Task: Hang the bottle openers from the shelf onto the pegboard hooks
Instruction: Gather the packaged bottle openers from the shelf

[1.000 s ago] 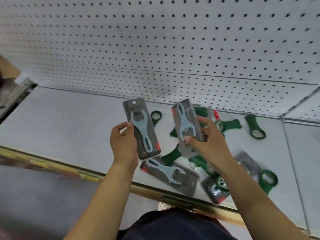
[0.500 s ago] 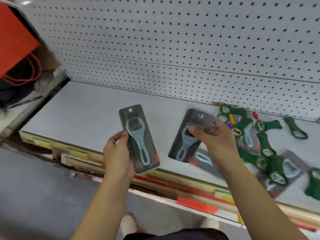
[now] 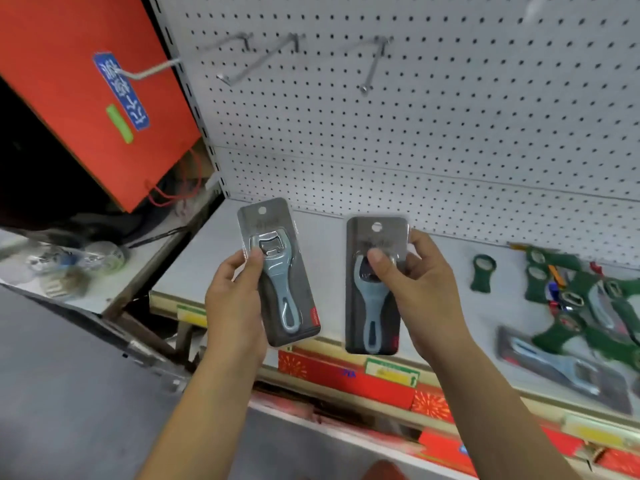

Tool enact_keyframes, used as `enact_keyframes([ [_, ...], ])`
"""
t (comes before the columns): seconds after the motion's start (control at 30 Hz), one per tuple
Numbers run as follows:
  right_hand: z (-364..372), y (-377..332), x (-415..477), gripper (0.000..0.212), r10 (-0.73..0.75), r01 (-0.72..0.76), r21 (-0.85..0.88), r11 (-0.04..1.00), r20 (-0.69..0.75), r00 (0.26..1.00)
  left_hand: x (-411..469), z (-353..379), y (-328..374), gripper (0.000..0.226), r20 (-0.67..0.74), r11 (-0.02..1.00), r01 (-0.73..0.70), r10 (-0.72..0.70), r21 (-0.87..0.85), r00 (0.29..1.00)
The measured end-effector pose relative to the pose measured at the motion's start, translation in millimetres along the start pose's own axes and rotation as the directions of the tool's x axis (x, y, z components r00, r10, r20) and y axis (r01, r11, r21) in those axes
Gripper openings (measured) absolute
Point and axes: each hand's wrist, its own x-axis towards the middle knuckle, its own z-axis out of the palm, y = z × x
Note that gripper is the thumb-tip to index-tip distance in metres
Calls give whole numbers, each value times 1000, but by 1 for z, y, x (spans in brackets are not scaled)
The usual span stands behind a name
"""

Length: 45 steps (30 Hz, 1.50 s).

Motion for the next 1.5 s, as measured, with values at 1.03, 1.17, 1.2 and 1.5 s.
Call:
enact_keyframes([
  [1.03,251,-71,117,51,-435,504,-167,848,323,840,146,-74,136,25,-102,938,-340,332,-64,938],
  [1.17,264,-62,123,47,-447,495,-220,840,234,863,166,-83,153,27,-50,916,-397,394,-53,918],
  [1.2,265,-58,122,47,-443,485,-241,841,207,872,171,-85,154,27,-34,909,-413,412,-49,911],
  [1.5,265,-55,131,40,-484,445,-396,803,2,875,183,-98,159,10,188,885,-463,461,-35,867],
])
